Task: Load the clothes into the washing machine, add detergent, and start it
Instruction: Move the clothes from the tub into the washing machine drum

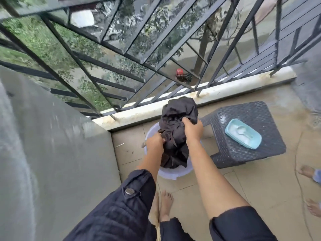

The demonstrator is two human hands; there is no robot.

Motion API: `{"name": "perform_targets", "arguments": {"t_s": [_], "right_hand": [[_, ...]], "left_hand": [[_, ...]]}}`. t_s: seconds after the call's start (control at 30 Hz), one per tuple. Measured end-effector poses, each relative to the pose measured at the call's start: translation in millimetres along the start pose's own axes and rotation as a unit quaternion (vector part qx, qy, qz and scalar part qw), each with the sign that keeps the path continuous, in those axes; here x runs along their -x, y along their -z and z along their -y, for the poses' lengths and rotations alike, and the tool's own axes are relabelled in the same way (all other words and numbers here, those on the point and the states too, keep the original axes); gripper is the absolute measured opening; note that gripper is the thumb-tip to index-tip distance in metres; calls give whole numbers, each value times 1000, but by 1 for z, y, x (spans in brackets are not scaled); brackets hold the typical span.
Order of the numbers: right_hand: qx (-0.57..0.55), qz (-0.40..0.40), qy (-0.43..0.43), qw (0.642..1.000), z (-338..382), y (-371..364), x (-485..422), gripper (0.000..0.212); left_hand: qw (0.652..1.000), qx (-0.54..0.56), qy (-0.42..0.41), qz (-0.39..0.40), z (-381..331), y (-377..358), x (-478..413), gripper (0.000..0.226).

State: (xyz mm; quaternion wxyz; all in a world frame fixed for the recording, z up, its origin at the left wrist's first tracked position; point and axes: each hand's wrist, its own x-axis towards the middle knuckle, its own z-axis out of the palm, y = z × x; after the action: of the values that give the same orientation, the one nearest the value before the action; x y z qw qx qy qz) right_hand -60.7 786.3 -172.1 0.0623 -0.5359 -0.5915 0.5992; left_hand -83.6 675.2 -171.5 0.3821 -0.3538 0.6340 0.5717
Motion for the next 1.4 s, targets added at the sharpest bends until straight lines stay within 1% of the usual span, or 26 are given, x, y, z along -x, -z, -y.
{"name": "perform_targets", "arguments": {"t_s": [0.07,0.17,0.2,0.27,0.3,0.33,0.37,0.43,0.47,0.5,0.53,0.6,0.63,0.7,0.73,0.77,0.8,0.9,0.97,1.07,1.13,1.17,1.23,1.3,1.33,1.4], "right_hand": [[-37,16,0,999,20,11,17,34],[-77,48,-5,996,47,26,42,20],[-92,59,-2,994,56,29,52,19],[-140,87,1,986,72,35,70,18],[-161,96,1,982,80,37,79,17],[-178,105,1,979,88,38,87,18],[-200,121,4,972,96,38,97,21],[-239,181,3,954,109,33,112,28],[-255,214,1,943,115,30,121,29],[-267,239,-3,933,119,27,130,23],[-287,264,0,921,123,24,138,18],[-320,317,-7,893,126,17,152,29],[-330,336,-13,882,126,13,161,26],[-336,348,-22,875,126,4,179,29],[-335,355,-26,872,124,-3,184,30],[-325,364,-36,872,124,-9,193,32],[-324,375,-40,867,124,-14,200,32],[-326,399,-38,856,125,-38,225,31],[-324,410,-31,852,122,-60,242,34],[-313,437,-25,843,114,-95,276,35],[-312,447,-30,838,108,-119,298,33],[-313,446,-31,838,106,-130,311,31],[-311,454,-29,834,101,-150,334,32],[-314,470,-33,824,95,-171,358,42],[-316,481,-36,817,92,-180,371,40],[-307,494,-42,812,87,-196,391,38]], "left_hand": [[998,-25,37,47,-10,8,17,32],[997,-21,24,69,-14,27,40,44],[996,-34,27,72,-16,33,50,45],[993,-26,65,90,-20,41,75,42],[993,-51,67,87,-27,41,91,37],[993,-73,38,88,-31,45,102,34],[995,-50,-1,87,-30,51,107,34],[990,76,-53,104,-32,61,117,49],[978,148,-74,125,-33,67,123,58],[963,213,-90,135,-35,72,128,64],[951,264,-105,119,-37,78,128,67],[937,318,-115,86,-42,97,129,65],[935,322,-124,86,-45,107,133,60],[943,292,-139,79,-49,125,139,46],[951,268,-148,51,-51,133,142,44],[953,256,-160,18,-52,143,149,43],[954,242,-176,5,-53,153,156,42],[956,203,-212,-9,-62,195,169,40],[943,251,-220,11,-66,227,174,38],[900,359,-245,45,-70,277,189,45],[873,410,-262,31,-68,315,191,50],[870,419,-259,31,-68,331,187,52],[887,388,-249,-17,-66,358,187,53],[900,332,-266,-98,-65,385,196,52],[902,320,-268,-108,-64,400,192,51],[891,368,-253,-85,-63,430,183,48]]}}
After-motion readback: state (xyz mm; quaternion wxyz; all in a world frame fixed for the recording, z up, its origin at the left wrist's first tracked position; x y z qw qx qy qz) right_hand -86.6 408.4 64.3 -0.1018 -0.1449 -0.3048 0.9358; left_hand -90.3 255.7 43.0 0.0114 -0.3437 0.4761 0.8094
